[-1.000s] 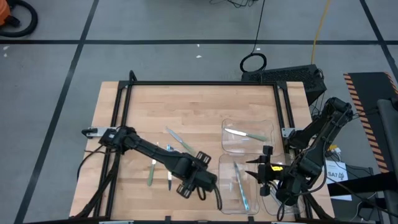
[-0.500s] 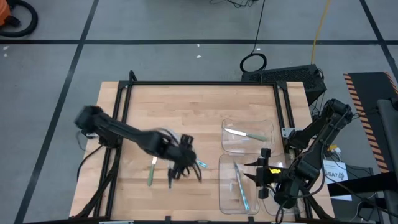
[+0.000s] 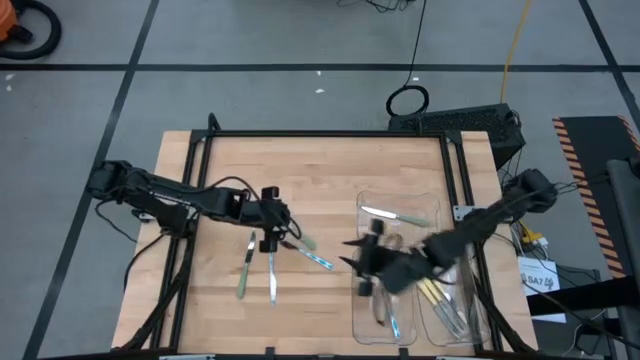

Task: Sort silverware by color (type)
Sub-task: Put the green knife into the top transparent bin

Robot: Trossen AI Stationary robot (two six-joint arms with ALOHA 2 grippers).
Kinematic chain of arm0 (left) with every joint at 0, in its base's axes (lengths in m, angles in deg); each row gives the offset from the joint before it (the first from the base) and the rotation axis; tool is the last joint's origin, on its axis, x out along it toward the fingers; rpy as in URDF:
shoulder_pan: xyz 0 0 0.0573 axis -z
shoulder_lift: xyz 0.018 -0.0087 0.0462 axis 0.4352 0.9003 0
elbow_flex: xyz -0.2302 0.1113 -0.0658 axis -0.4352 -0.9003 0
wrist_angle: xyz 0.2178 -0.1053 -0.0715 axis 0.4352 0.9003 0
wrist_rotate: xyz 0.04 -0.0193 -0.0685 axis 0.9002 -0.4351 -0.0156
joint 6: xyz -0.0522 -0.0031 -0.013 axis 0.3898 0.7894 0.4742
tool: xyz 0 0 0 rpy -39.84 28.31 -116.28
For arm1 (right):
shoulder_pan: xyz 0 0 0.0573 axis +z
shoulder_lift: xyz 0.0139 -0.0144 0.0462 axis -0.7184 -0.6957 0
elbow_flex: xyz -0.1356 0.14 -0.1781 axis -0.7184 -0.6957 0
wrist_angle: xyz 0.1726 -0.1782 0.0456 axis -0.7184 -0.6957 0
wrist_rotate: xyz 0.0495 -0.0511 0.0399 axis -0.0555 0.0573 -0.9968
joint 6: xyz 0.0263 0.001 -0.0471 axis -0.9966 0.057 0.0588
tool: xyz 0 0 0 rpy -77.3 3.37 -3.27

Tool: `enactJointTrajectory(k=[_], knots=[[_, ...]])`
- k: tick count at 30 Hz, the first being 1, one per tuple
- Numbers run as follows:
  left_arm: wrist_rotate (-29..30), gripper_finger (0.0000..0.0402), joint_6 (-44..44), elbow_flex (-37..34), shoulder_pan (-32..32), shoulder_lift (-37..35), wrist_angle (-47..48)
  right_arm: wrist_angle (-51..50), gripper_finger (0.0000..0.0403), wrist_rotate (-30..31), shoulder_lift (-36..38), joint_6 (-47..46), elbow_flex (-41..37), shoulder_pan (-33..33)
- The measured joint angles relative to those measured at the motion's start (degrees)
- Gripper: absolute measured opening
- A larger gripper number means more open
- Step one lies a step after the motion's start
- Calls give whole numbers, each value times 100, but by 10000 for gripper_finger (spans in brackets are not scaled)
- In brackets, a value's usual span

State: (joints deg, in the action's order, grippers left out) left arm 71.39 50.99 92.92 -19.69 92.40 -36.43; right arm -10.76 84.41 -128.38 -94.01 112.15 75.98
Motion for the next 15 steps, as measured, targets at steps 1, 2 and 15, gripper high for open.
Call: enactJointTrajectory(k=[1, 2, 15], knots=[[2, 239, 70, 4, -20, 28, 67, 173, 155, -261, -117, 152, 1, -203], [-1, 239, 142, 3, -36, 42, 232, 254, 155, -480, -231, 232, 39, -399], [528, 239, 198, -38, -49, 80, 865, -1530, 155, -1328, -1864, 278, 1844, -1461]])
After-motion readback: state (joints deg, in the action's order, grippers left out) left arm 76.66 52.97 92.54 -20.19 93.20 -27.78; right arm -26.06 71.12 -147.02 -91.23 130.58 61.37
